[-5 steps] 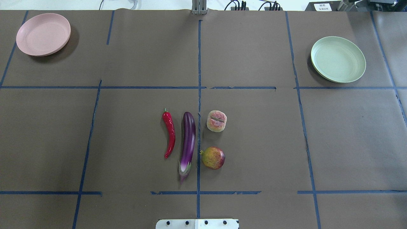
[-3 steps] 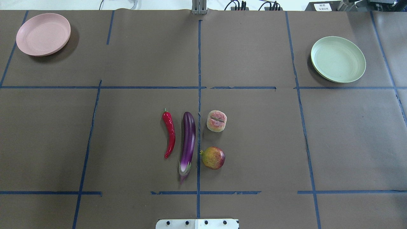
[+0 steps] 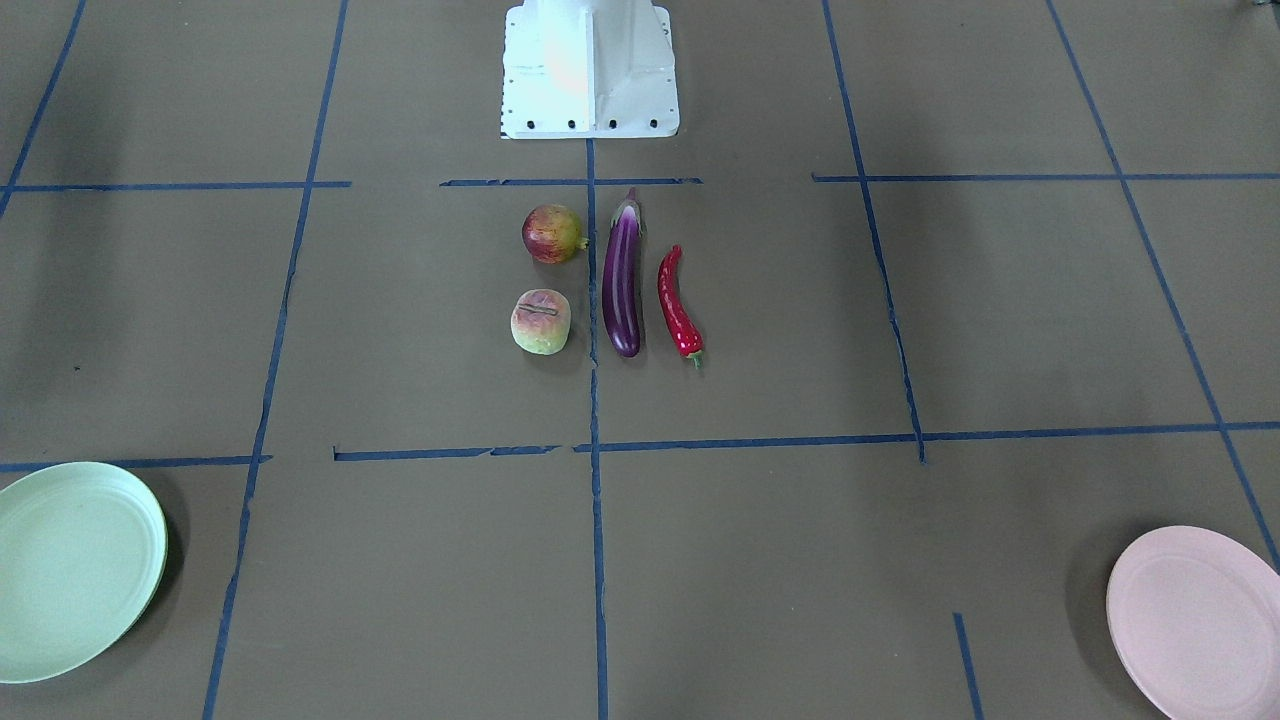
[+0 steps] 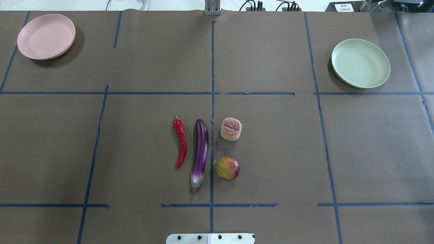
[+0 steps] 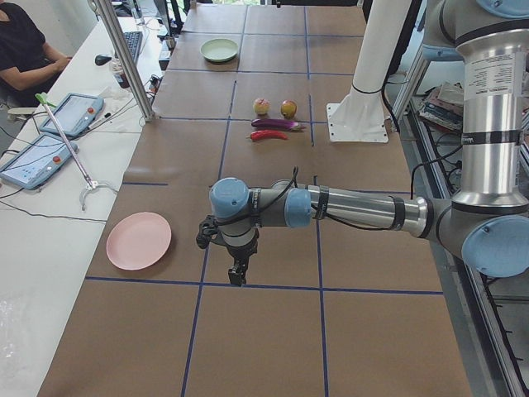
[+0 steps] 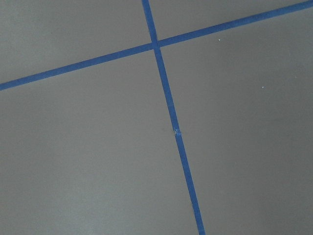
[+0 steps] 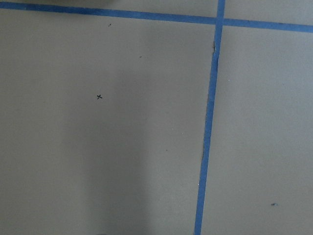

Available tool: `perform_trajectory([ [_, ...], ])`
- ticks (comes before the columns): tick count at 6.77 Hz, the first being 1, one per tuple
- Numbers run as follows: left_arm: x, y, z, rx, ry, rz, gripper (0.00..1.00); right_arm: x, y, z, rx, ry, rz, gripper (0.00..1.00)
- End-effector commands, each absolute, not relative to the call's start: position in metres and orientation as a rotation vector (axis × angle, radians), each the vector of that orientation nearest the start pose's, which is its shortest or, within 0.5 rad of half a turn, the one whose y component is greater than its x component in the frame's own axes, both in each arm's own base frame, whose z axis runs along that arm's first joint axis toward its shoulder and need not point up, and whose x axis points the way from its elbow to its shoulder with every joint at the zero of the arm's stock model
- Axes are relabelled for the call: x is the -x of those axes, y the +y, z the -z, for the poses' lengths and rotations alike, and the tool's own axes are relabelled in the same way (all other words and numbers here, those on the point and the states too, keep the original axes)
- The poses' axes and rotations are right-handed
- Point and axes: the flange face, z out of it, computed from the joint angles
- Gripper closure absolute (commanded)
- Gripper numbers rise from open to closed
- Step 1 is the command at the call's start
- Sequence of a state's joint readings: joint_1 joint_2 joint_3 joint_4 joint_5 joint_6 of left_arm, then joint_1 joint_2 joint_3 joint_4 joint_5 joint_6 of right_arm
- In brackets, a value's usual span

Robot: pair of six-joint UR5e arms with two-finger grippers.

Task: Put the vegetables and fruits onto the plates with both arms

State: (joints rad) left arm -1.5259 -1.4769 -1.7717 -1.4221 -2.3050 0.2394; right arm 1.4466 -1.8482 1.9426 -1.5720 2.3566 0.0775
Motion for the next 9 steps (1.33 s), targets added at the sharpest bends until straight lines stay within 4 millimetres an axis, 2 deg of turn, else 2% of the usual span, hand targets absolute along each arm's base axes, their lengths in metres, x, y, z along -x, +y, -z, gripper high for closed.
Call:
perform_trajectory([
  [1, 0.0458, -0.4481, -0.6220, -0.032, 0.739, -0.257, 0.00, -0.0153, -0.3847, -0.5954, -0.007, -0.790, 0.076, 0.00],
  [4, 0.0460, -0.4482, -0.6259, -0.028, 0.737, -0.254, 0.00, -0.0151, -0.3874, -0.5909, -0.020, -0.789, 0.086, 0.00],
  [9, 0.0465, -0.4467, -0.6249, -0.037, 0.740, -0.261, 0.00, -0.0146, -0.3859, -0.5965, -0.006, -0.790, 0.078, 0.00],
])
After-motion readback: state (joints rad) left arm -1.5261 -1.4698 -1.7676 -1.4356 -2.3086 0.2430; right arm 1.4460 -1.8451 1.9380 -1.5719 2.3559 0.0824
